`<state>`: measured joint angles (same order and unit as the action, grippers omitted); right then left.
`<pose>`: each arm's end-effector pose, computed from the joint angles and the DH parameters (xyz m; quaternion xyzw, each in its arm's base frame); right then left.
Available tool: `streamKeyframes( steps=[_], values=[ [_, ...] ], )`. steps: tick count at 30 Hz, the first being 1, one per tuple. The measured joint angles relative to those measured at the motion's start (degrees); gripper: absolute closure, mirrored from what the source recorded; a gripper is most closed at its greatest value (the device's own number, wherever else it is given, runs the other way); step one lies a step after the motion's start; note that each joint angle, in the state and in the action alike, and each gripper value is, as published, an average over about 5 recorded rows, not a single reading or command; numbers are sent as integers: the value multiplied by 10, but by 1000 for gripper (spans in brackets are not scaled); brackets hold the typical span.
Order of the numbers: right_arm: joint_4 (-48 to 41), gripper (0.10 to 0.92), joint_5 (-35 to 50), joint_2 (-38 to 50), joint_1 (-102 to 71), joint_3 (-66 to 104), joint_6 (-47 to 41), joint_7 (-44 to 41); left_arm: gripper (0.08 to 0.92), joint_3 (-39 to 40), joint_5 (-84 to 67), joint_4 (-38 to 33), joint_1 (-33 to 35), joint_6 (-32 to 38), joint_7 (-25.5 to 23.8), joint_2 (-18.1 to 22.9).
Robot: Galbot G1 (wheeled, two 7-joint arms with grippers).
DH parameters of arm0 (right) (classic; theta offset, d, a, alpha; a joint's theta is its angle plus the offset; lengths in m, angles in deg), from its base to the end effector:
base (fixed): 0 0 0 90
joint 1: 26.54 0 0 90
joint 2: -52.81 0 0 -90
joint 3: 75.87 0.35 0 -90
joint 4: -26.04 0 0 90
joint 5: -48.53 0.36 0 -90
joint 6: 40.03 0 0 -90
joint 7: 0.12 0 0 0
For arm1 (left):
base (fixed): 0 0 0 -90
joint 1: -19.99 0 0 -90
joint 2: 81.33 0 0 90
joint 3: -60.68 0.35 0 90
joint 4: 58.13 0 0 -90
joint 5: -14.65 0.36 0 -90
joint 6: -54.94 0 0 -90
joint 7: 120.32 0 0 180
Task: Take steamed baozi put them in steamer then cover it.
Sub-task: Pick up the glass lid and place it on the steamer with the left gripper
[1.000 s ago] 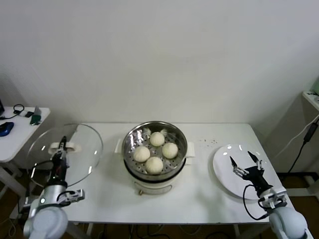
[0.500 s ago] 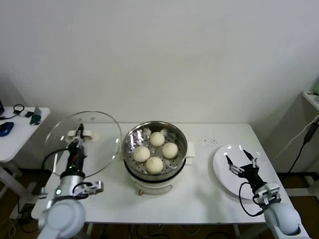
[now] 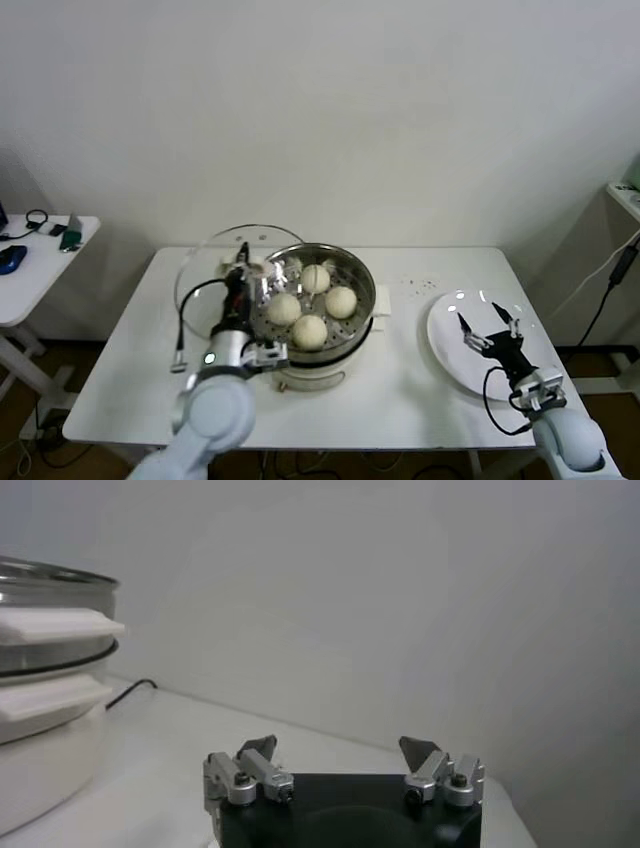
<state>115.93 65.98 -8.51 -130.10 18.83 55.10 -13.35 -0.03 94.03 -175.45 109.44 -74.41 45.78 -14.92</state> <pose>0.2800 -0.1942 -0.3695 0.0928 -0.9887 0.0953 0.0694 0.2812 -0.0695 -0.2293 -0.0488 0.7127 0.6998 0.0043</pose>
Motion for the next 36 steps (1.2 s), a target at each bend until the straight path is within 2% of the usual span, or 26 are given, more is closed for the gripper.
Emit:
streamKeyframes(
  steps=[7, 17, 36],
  values=[
    [-9, 203, -4, -1, -5, 12, 6, -3, 851, 53, 25, 39, -43, -23, -28, 56],
    [-14, 203, -9, -2, -8, 22, 10, -4, 851, 91, 42, 95, -62, -29, -28, 119],
    [-20, 203, -13, -4, -7, 29, 15, -10, 851, 96, 56, 156, -76, -28, -5, 142]
  ],
)
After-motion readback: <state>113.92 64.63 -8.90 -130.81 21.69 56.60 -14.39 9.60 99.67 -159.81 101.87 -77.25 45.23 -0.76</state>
